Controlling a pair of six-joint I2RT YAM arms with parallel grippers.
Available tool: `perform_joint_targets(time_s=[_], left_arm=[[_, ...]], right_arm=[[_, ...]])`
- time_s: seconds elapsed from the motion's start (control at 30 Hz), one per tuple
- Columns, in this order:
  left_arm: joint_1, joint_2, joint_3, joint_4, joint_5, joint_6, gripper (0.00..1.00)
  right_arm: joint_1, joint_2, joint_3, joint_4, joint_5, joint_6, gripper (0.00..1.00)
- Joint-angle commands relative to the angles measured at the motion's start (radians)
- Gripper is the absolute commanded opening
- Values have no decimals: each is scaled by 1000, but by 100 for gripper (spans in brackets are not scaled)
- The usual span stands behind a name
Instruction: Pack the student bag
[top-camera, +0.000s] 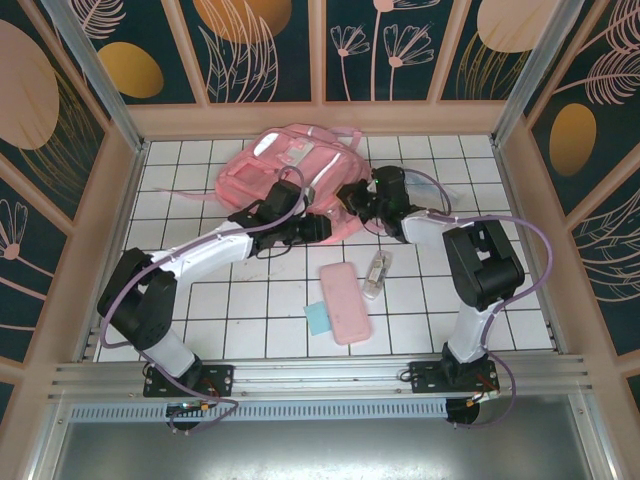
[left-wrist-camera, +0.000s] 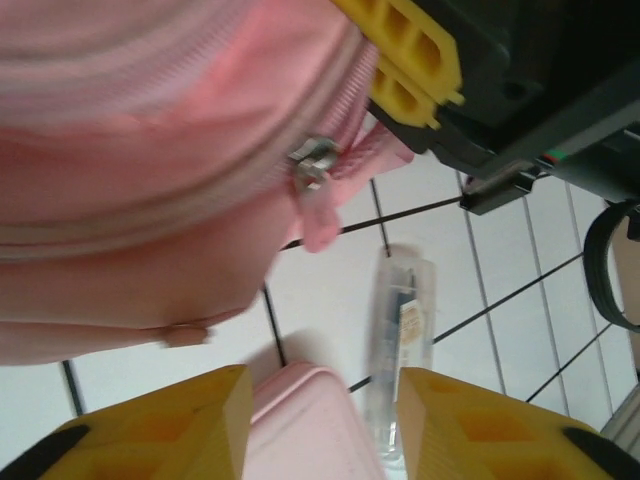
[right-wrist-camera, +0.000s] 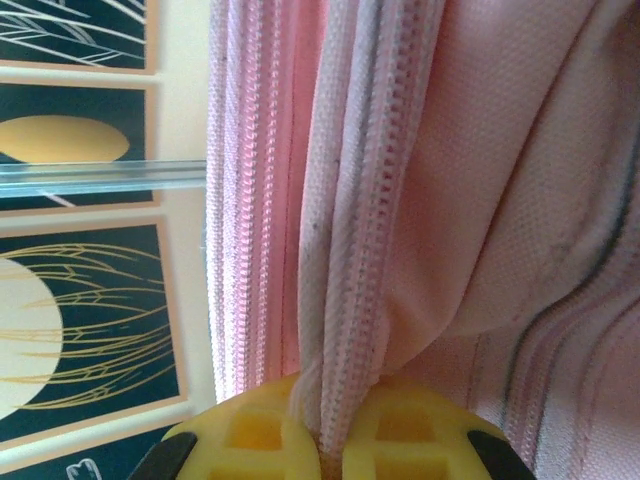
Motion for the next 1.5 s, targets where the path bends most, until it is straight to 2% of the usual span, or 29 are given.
perform_joint_targets(time_s=[0.0,0.23,0.47,0.53,0.7,0.8,1.0,1.17,1.33,1.47], left_arm=[[-9,23,47,43,-41,-30,49],[-17,117,125,-24,-216,-3,56],[-16,218,183,-96,-343,30,54],[-15,229,183,-97,-368,34,51],[-16,262,206,-114,-429,48,35],[-16,256,206,-115,-433,52,18],[-15,193,152,-68,-367,83,0],[3,154,98,-36,-291,160,0],[66,98,40,-42,-245,243,0],[93,83,38,-123,-275,324,0]], right_arm=[[25,-46,73,47,-3,31,0],[48,-71,58,66,8,62,0],[52,-83,20,128,-14,109,0],[55,-88,16,139,-18,113,0],[54,-92,9,148,-24,117,0],[50,-97,6,143,-21,109,0],[44,-85,8,135,-15,96,0],[44,-81,12,123,-9,84,0],[45,-100,0,106,22,67,0],[43,-111,4,65,60,28,0]])
